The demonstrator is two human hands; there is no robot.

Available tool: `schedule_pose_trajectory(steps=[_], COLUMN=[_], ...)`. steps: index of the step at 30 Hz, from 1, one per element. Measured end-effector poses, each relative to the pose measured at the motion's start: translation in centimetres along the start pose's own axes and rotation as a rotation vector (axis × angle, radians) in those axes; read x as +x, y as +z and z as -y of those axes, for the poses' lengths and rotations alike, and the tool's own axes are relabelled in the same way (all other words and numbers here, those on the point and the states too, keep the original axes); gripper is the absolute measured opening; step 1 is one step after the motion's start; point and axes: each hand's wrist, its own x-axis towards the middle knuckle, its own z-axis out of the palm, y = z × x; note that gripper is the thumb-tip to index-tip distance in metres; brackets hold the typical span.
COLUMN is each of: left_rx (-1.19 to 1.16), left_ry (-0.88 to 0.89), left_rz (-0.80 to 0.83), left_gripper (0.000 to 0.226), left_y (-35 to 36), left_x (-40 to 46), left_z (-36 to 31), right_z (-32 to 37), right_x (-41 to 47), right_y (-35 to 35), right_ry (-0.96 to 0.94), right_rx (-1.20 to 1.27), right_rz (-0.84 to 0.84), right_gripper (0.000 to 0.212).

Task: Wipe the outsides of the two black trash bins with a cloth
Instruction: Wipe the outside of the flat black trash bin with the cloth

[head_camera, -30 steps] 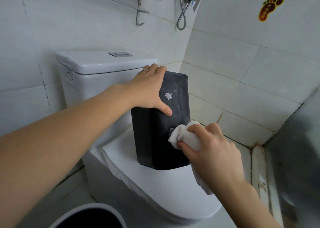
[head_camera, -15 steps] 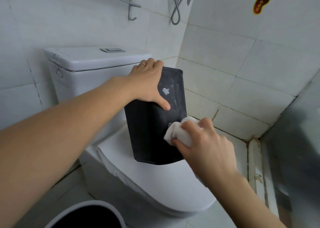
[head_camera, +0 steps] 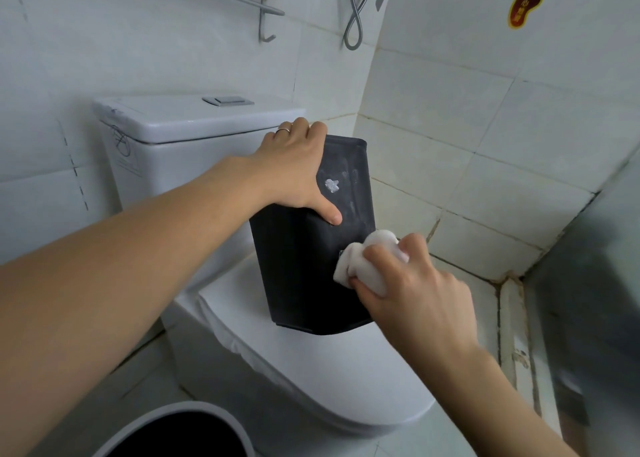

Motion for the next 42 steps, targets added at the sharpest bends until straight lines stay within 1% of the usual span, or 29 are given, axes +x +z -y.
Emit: schedule_pose_trajectory(steps=[2,4,6,8,10,13,15,17,20,22,24,28,29,32,34,38,42], left_rx=[0.001,-0.002,0.003,0.008,0.016,0.017,0.011,0.014,0.028,0.034,0.041,0.028,0.027,0.025,0.031,0.013,-0.027], left_ry=[0.001,0.004,0.009,0.002,0.001,0.003,0.005,0.005,0.009,0.001,0.001,-0.008,-0.007,-0.005,0.009,0.036,0.029], left_rz=[-0.003,-0.010,-0.022,-0.029,-0.031,-0.031,-0.028,-0.026,-0.030,-0.031,-0.032,-0.023,-0.024,-0.025,-0.026,-0.023,0.030], left_gripper=[0.114,0.114,0.117,0.119,0.120,0.119,0.119,0.117,0.115,0.116,0.115,0.115,0.115,0.115,0.114,0.114,0.110], left_y=[0.0,0.1,0.2,0.3,0.3,0.4,0.3,0.2,0.0,0.1,0.1,0.1,0.1,0.1,0.1,0.1,-0.3], left_x=[-0.1,-0.1,-0.1,0.0,0.1,0.1,0.1,-0.1,-0.2,-0.2,-0.1,-0.1,-0.2,-0.4,-0.3,0.0,0.3], left_z=[0.0,0.0,-0.1,-0.3,-0.4,-0.5,-0.4,-0.4,-0.4,-0.5,-0.5,-0.1,0.0,0.1,-0.2,-0.6,-0.3], right_z=[0.2,-0.3,-1.1,-1.6,-1.2,0.6,1.0,0.6,-1.0,-1.5,-0.8,1.2,1.0,-0.5,-1.2,-0.1,-0.5], right_x=[0.0,0.9,2.0,2.6,2.3,1.0,0.6,1.0,2.3,2.8,2.6,1.2,1.3,2.3,3.2,4.0,3.1], right_y=[0.1,0.2,0.0,-0.1,-0.3,-0.3,-0.3,-0.2,-0.2,-0.3,-0.4,-0.4,-0.4,-0.6,-0.8,-1.1,-0.8], right_ry=[-0.024,0.063,0.190,0.224,0.209,0.084,0.040,0.082,0.221,0.247,0.233,0.097,0.100,0.202,0.232,0.179,0.176], right_rx=[-0.035,-0.048,-0.056,-0.065,-0.054,-0.021,-0.031,-0.059,-0.028,-0.002,-0.014,-0.006,-0.007,0.021,0.032,-0.004,-0.025], right_rz=[-0.045,-0.005,0.075,0.098,0.084,0.028,0.009,0.041,0.121,0.108,0.104,0.065,0.082,0.161,0.123,0.113,0.135], right_gripper=[0.026,0.024,0.026,0.028,0.027,0.023,0.022,0.021,0.026,0.027,0.027,0.021,0.020,0.027,0.029,0.029,0.028])
